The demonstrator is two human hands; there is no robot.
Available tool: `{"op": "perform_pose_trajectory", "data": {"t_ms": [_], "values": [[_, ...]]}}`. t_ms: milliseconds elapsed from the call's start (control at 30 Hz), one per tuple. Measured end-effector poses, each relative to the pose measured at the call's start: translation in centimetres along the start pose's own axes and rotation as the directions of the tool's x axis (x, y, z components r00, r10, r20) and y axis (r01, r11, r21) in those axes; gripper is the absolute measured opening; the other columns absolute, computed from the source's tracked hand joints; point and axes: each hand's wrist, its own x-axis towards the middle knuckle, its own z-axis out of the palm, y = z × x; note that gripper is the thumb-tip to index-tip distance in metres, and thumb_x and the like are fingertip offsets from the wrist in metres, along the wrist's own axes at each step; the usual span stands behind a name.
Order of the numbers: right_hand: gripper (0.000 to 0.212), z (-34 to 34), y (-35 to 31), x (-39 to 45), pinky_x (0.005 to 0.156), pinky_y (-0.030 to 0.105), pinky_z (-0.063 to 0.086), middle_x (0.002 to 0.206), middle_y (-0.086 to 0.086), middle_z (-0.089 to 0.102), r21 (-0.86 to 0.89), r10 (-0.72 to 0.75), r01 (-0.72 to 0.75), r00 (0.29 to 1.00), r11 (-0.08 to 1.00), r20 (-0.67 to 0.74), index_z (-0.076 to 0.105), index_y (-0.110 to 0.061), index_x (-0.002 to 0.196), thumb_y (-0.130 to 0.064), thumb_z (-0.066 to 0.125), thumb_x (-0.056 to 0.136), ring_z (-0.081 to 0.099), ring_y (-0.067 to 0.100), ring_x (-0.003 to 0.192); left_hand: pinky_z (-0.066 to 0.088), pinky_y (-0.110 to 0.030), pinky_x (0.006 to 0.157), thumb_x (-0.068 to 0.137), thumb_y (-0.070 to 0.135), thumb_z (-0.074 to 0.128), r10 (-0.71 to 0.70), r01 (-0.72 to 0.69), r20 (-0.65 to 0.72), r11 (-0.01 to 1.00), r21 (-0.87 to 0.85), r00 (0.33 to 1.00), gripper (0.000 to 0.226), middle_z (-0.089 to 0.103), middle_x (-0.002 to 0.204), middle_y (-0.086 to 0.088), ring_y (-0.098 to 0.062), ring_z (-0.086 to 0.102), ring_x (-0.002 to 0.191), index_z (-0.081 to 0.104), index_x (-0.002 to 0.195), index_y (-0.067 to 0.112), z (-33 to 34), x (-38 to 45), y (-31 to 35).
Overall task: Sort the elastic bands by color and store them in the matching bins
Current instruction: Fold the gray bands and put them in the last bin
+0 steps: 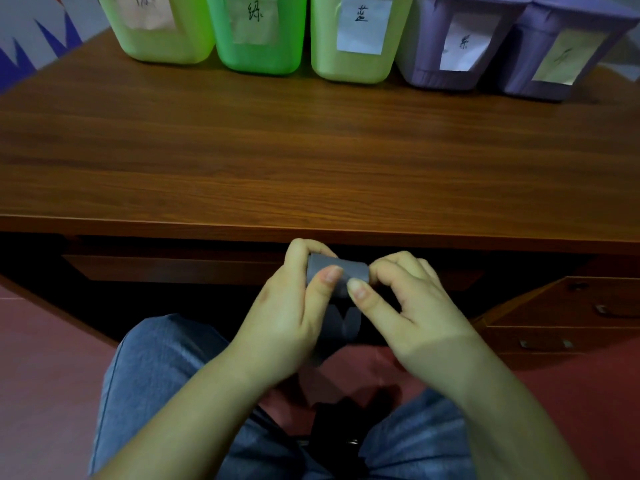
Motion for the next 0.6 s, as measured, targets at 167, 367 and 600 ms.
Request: {"op": "perform_pose_trajectory", "data": {"t_ms": [167, 367, 600], "values": [[0.039, 0.4, -0.2, 0.5, 0.078, 0.011, 0.038, 0.092, -0.016, 0.056, 0.225, 0.108, -0.098, 0.994, 0.969, -0.033, 0.051, -0.037, 0.084, -0.073, 0.045, 0.069, 0.051, -0.004, 0.095, 0.041, -0.009, 0.077, 0.089, 0.052, 0.031, 0.020, -0.024, -0.055, 0.998, -0.063, 0.998, 0.028, 0.056, 0.099, 0.026, 0.002, 0.057, 0.092, 0.045, 0.101, 0.031, 0.1, 0.5, 0.1], [0.031, 1.2, -0.5, 0.4, 0.084, 0.016, 0.048, 0.107, -0.012, 0.067, 0.673, 0.033, 0.000, 0.999, 0.739, -0.036, 0.057, -0.029, 0.112, -0.027, 0.060, 0.081, 0.063, 0.005, 0.104, 0.044, -0.009, 0.076, 0.094, 0.042, 0.040, 0.006, -0.001, 0.025, 0.977, -0.215, 1.000, 0.018, 0.056, 0.098, 0.032, 0.004, 0.059, 0.091, 0.043, 0.107, 0.031, 0.5, 0.4, 0.5], [0.038, 1.7, 0.4, 0.0, 0.088, 0.034, 0.051, 0.113, -0.012, 0.064, 0.637, -0.013, 0.092, 0.992, 0.765, -0.127, 0.058, -0.046, 0.107, -0.018, 0.062, 0.082, 0.062, 0.013, 0.109, 0.048, -0.040, 0.091, 0.085, 0.068, 0.025, -0.139, 0.196, 0.216, 0.943, -0.270, 0.966, 0.049, 0.062, 0.100, 0.011, -0.010, 0.061, 0.097, 0.048, 0.111, 0.034, 0.0, 0.8, 0.0]]}}
